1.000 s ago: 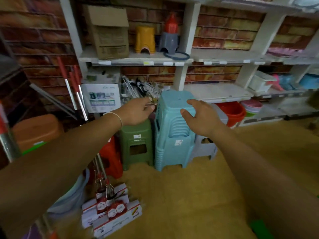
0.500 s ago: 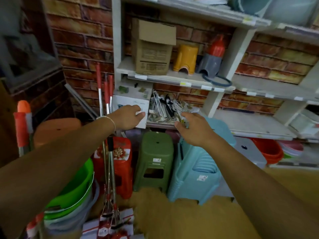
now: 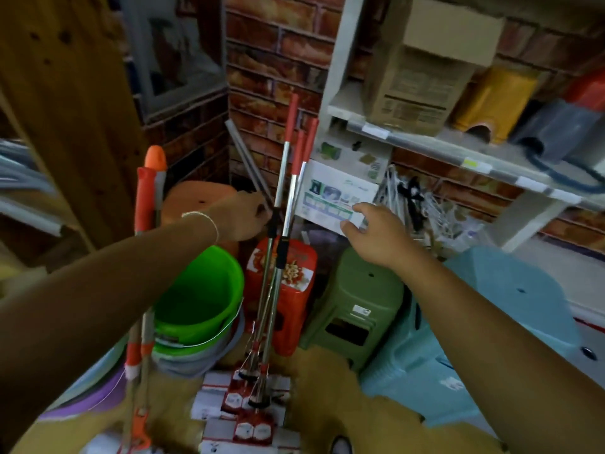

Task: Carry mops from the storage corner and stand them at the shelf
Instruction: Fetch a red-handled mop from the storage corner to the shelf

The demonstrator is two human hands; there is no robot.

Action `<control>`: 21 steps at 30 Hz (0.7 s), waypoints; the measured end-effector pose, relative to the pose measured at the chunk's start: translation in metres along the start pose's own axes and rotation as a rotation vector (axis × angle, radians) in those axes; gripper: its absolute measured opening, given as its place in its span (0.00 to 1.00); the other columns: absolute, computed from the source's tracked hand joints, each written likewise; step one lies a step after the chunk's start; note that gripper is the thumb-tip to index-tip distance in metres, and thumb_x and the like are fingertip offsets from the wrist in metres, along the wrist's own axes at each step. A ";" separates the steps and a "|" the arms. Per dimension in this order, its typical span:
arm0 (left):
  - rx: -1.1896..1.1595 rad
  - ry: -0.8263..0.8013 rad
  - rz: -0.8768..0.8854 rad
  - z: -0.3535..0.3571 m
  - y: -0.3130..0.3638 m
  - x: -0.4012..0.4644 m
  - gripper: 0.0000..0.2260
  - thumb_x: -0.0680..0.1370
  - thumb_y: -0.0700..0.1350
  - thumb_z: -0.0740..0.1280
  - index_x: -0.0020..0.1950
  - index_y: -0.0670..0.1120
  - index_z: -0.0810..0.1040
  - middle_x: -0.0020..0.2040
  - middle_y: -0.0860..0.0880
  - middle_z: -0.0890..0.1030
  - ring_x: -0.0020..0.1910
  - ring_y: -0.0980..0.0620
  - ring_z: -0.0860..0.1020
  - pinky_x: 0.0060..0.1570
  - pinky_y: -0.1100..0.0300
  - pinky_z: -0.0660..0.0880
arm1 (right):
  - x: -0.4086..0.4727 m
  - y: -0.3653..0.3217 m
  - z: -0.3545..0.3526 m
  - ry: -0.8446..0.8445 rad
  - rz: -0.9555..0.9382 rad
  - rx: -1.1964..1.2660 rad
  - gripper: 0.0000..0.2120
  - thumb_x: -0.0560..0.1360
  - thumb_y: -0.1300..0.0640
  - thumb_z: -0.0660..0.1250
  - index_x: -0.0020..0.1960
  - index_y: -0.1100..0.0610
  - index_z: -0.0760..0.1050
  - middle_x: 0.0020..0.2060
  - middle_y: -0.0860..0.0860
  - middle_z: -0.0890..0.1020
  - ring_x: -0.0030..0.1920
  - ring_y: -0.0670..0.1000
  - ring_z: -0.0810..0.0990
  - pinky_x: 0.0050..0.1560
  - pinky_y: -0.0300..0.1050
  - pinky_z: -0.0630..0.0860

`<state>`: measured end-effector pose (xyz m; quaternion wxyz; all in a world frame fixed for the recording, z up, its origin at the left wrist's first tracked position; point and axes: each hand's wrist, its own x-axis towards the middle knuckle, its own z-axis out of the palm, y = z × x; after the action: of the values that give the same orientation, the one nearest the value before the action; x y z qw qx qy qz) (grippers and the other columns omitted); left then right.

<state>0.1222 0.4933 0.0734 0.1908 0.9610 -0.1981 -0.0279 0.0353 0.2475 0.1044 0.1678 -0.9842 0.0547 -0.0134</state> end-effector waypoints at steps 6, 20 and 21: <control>0.069 -0.082 -0.043 0.035 -0.021 0.020 0.17 0.82 0.50 0.57 0.63 0.39 0.71 0.61 0.35 0.77 0.61 0.35 0.75 0.56 0.50 0.73 | 0.049 0.004 0.045 -0.140 -0.063 0.041 0.24 0.81 0.44 0.61 0.70 0.58 0.70 0.68 0.59 0.73 0.67 0.60 0.72 0.64 0.53 0.71; -0.041 -0.226 -0.389 0.131 0.005 0.160 0.16 0.82 0.52 0.58 0.62 0.43 0.74 0.59 0.42 0.78 0.57 0.41 0.77 0.55 0.54 0.73 | 0.234 0.088 0.115 -0.407 -0.163 0.144 0.27 0.78 0.39 0.62 0.71 0.52 0.70 0.67 0.58 0.74 0.66 0.59 0.73 0.64 0.53 0.74; -0.058 -0.236 -0.416 0.140 0.005 0.169 0.16 0.81 0.52 0.58 0.62 0.43 0.74 0.58 0.41 0.78 0.56 0.41 0.77 0.56 0.53 0.74 | 0.245 0.095 0.120 -0.437 -0.165 0.155 0.27 0.79 0.41 0.62 0.72 0.54 0.69 0.67 0.57 0.74 0.67 0.58 0.73 0.64 0.54 0.74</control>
<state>0.2575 0.3734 -0.0503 0.1840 0.9654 -0.0161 -0.1842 0.2746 0.1706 -0.0379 0.2490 -0.9490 -0.0649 0.1821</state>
